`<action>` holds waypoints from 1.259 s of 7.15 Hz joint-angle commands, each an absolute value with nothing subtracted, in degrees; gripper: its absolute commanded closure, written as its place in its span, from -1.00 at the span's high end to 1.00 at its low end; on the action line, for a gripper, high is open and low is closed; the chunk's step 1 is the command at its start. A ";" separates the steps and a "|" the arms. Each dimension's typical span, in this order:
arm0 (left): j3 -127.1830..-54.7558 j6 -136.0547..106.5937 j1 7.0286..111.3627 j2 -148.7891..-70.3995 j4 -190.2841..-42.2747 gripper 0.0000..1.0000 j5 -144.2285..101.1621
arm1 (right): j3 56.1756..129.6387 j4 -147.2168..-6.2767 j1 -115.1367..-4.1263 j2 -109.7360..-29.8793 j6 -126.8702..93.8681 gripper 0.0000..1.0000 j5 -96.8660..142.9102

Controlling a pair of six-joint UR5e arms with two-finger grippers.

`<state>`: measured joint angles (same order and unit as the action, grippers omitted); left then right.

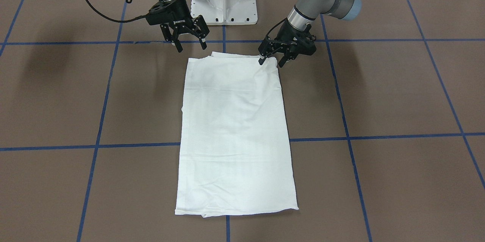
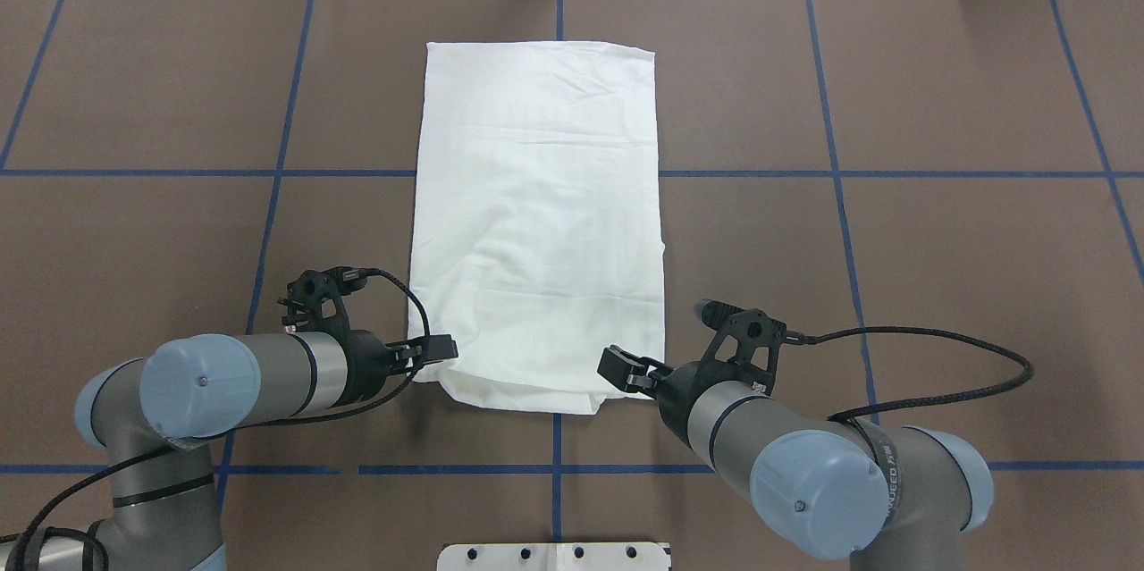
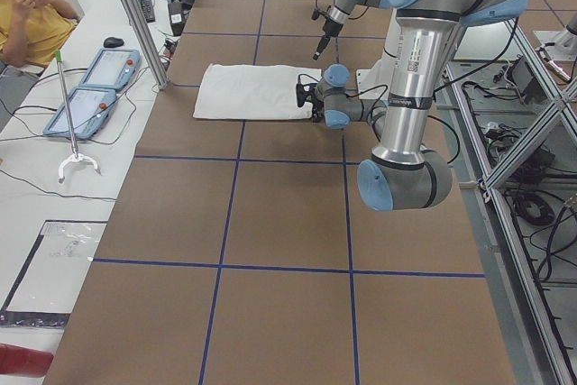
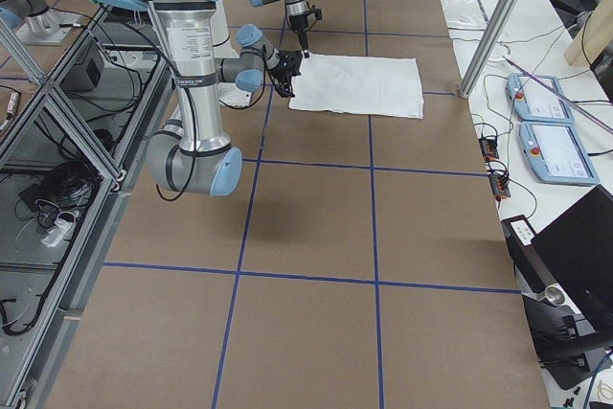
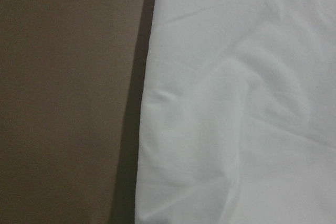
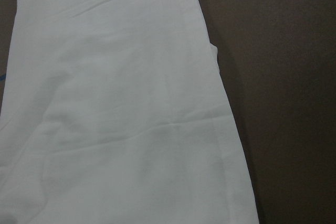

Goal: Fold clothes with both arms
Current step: 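Move both grippers to the folded shirt's corners nearest the robot, then lower both grippers onto the near corners of the folded shirt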

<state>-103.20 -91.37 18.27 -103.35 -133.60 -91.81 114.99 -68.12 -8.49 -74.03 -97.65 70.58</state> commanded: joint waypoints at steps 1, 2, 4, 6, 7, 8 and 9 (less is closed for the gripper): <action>-103.18 -92.11 18.19 -103.62 -133.59 -0.99 -91.85 | 114.87 -68.12 -8.35 -74.00 -97.65 0.97 70.58; -103.79 -92.11 18.19 -103.71 -133.59 -1.00 -91.76 | 114.87 -68.12 -8.35 -73.92 -97.65 0.97 70.58; -104.33 -92.11 18.19 -103.62 -133.59 -1.00 -91.76 | 114.52 -68.20 -7.83 -73.74 -98.87 0.94 70.40; -104.33 -92.11 18.28 -103.71 -133.59 -1.00 -91.67 | 112.69 -75.09 -7.12 -69.46 -108.40 0.78 70.66; -104.41 -92.11 18.28 -103.71 -133.59 -1.00 -91.32 | 111.98 -79.67 -6.25 -67.87 -112.89 0.75 70.93; -104.41 -92.11 18.28 -103.71 -133.59 -1.00 -91.06 | 109.80 -80.33 -5.98 -66.98 -115.64 0.65 71.10; -104.59 -92.11 18.28 -103.62 -133.59 -1.00 -90.97 | 108.73 -80.42 -6.06 -67.15 -116.36 0.62 72.06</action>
<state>-104.46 -92.11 18.28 -103.69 -133.59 -91.16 110.39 -79.33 -6.22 -67.63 -114.08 71.23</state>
